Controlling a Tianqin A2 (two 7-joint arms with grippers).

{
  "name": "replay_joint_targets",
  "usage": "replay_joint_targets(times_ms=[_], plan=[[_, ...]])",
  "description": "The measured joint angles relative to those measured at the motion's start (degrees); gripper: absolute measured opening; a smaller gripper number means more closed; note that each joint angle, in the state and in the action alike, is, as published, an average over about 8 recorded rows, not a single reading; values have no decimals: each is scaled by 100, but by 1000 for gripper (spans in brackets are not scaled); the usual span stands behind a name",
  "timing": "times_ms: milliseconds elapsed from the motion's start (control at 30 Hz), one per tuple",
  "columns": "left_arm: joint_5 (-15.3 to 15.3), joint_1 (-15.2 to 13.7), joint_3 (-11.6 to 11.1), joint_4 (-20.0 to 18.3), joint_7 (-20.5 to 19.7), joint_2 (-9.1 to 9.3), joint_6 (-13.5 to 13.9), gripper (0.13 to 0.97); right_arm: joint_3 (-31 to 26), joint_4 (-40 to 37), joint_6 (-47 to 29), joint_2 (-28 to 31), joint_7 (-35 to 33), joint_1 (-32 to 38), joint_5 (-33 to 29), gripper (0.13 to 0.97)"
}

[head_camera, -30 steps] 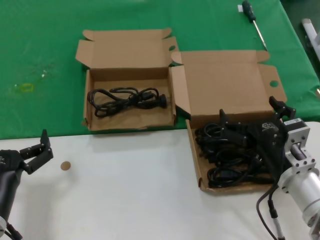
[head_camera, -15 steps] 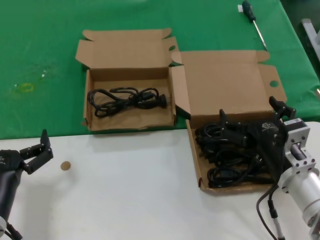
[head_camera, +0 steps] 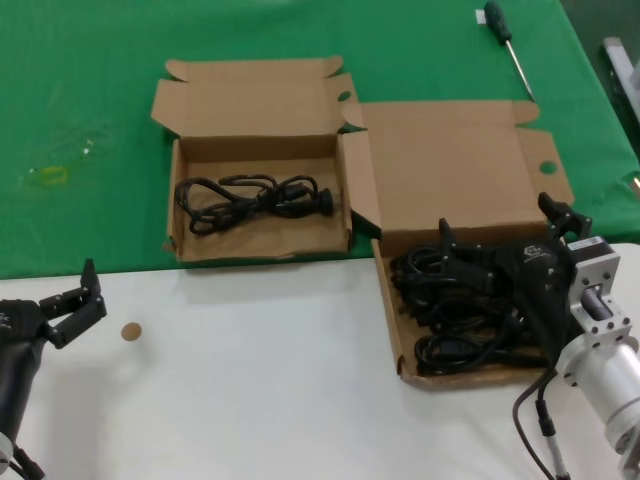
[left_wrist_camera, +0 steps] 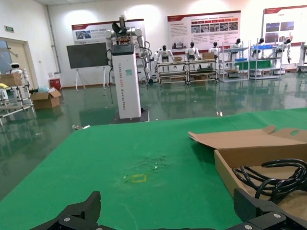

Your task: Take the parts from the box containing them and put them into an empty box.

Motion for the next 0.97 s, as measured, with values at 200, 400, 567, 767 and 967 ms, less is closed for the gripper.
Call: replay_joint_targets(times_ms=[200, 400, 567, 767, 967], plan=[[0, 0, 0, 0, 0, 0, 0, 966, 0, 0, 0, 0, 0, 0, 0, 966], [0, 0, 0, 0, 0, 0, 0, 966, 0, 0, 0, 0, 0, 0, 0, 966], [0, 0, 0, 0, 0, 0, 0, 966, 0, 0, 0, 0, 0, 0, 0, 966], [0, 0, 0, 0, 0, 0, 0, 966, 0, 0, 0, 0, 0, 0, 0, 966], [0, 0, 0, 0, 0, 0, 0, 966, 0, 0, 0, 0, 0, 0, 0, 966]])
